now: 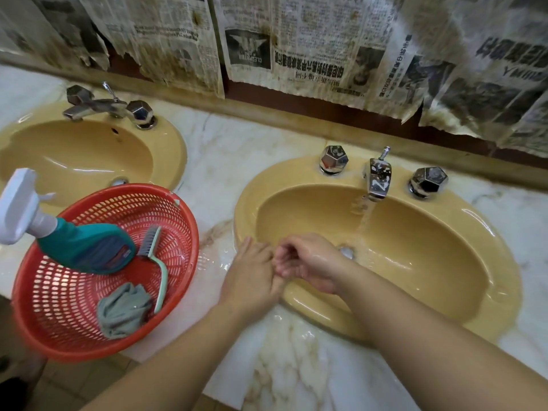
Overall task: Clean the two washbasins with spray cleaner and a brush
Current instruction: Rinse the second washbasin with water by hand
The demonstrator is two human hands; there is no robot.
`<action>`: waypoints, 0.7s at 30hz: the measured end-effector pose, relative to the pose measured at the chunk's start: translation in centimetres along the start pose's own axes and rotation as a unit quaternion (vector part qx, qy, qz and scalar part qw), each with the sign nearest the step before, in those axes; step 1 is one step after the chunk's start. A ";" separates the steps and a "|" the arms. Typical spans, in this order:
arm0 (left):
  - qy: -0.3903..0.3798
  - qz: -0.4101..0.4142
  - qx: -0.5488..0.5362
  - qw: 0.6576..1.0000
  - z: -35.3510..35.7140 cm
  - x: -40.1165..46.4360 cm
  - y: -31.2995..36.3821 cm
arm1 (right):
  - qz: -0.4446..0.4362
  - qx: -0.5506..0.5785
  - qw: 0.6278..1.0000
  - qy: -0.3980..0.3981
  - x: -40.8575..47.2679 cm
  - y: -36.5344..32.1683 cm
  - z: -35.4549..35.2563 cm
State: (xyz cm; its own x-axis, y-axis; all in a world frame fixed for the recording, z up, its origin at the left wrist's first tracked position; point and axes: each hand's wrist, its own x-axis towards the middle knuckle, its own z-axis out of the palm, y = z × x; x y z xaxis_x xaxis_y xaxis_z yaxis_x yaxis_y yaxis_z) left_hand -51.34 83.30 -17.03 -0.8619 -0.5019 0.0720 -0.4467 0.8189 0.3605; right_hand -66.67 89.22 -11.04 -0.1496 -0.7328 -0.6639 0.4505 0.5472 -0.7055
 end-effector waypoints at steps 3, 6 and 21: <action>0.018 0.057 0.008 0.998 0.8 -0.6 4.5 | -0.014 0.050 0.990 0.134 0.5 0.1 -3.2; -0.072 0.059 0.060 0.994 1.2 0.6 9.2 | -0.002 0.103 0.973 0.205 1.2 0.3 -6.9; -0.208 -0.391 -0.566 0.696 5.6 10.4 12.5 | -0.012 0.115 0.941 0.319 -1.9 3.4 -15.3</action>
State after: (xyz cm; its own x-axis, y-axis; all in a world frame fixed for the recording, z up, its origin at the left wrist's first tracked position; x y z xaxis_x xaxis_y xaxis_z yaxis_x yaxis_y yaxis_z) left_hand -67.21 89.86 -16.94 -0.5622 -0.3544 -0.7472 -0.5450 -0.5209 0.6571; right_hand -78.33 98.67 -15.92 -0.6281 -0.3114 -0.7131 0.6067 0.3779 -0.6994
